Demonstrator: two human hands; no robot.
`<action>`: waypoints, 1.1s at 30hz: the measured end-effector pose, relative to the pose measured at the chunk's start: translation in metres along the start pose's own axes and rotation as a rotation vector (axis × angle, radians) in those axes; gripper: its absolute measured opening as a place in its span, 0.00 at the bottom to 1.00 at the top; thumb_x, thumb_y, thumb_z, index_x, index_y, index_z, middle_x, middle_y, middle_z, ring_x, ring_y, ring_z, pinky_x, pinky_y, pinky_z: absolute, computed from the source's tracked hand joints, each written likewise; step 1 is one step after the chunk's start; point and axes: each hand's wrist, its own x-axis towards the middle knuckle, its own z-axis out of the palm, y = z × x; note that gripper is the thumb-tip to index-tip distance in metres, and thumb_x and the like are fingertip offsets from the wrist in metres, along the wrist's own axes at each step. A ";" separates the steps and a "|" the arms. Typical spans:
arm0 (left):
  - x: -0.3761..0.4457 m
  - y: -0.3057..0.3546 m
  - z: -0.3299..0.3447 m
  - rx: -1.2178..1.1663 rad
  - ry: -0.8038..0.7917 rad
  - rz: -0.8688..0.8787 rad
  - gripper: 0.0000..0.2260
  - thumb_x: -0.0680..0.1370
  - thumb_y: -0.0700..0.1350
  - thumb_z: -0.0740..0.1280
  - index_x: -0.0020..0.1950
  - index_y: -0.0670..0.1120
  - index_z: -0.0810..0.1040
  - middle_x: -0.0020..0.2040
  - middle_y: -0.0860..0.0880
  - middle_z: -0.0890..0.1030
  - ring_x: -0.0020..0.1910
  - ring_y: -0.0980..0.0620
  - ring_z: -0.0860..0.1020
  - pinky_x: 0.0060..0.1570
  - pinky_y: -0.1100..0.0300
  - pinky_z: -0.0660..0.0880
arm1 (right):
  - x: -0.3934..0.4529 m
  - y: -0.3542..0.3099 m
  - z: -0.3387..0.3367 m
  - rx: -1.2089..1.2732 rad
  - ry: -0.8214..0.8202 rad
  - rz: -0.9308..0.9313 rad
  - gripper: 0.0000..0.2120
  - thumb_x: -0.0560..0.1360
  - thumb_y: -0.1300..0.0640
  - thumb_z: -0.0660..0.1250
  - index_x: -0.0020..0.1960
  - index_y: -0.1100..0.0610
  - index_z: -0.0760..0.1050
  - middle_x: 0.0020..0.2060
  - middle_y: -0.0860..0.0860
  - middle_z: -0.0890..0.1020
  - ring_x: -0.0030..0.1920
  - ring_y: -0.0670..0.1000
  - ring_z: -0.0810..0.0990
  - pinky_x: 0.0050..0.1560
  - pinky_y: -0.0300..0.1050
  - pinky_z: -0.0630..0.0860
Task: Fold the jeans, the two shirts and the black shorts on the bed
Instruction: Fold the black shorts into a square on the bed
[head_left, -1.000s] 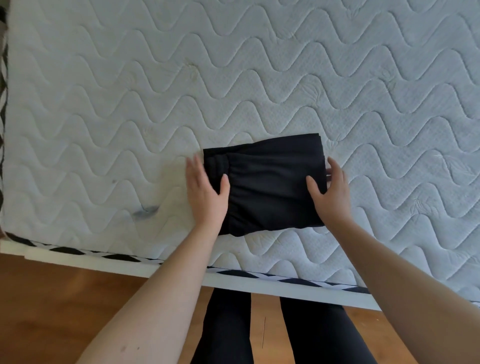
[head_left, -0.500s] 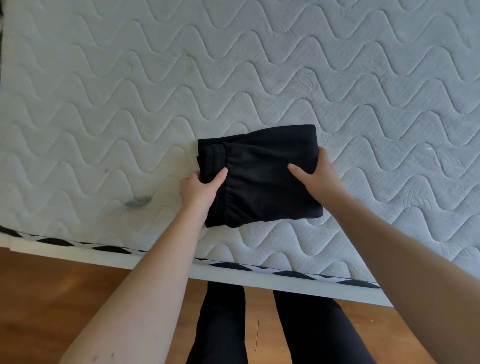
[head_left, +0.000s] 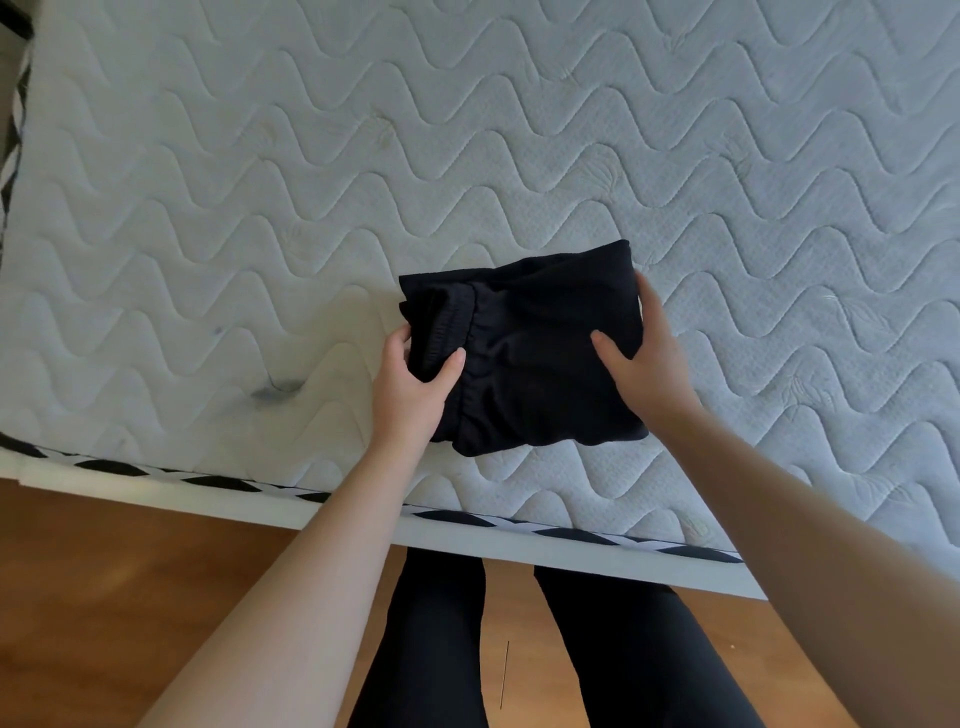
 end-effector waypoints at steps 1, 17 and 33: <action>-0.003 0.005 -0.005 0.001 -0.005 0.009 0.23 0.74 0.53 0.74 0.66 0.54 0.71 0.49 0.61 0.80 0.48 0.67 0.77 0.45 0.69 0.71 | -0.007 -0.001 -0.004 0.030 0.009 0.013 0.34 0.78 0.50 0.67 0.77 0.39 0.53 0.64 0.41 0.75 0.57 0.43 0.74 0.54 0.41 0.72; -0.084 0.099 -0.136 -0.092 -0.284 0.121 0.16 0.71 0.57 0.76 0.54 0.67 0.74 0.49 0.59 0.84 0.49 0.59 0.83 0.56 0.49 0.79 | -0.157 -0.093 -0.063 0.069 0.187 -0.045 0.35 0.76 0.50 0.70 0.76 0.40 0.55 0.61 0.39 0.75 0.58 0.41 0.75 0.55 0.36 0.72; -0.180 0.209 -0.177 0.146 -0.656 0.451 0.28 0.66 0.62 0.74 0.64 0.59 0.73 0.52 0.54 0.83 0.50 0.54 0.83 0.55 0.48 0.80 | -0.326 -0.144 -0.102 0.275 0.589 0.097 0.34 0.75 0.50 0.71 0.75 0.39 0.57 0.55 0.37 0.77 0.51 0.33 0.76 0.51 0.30 0.71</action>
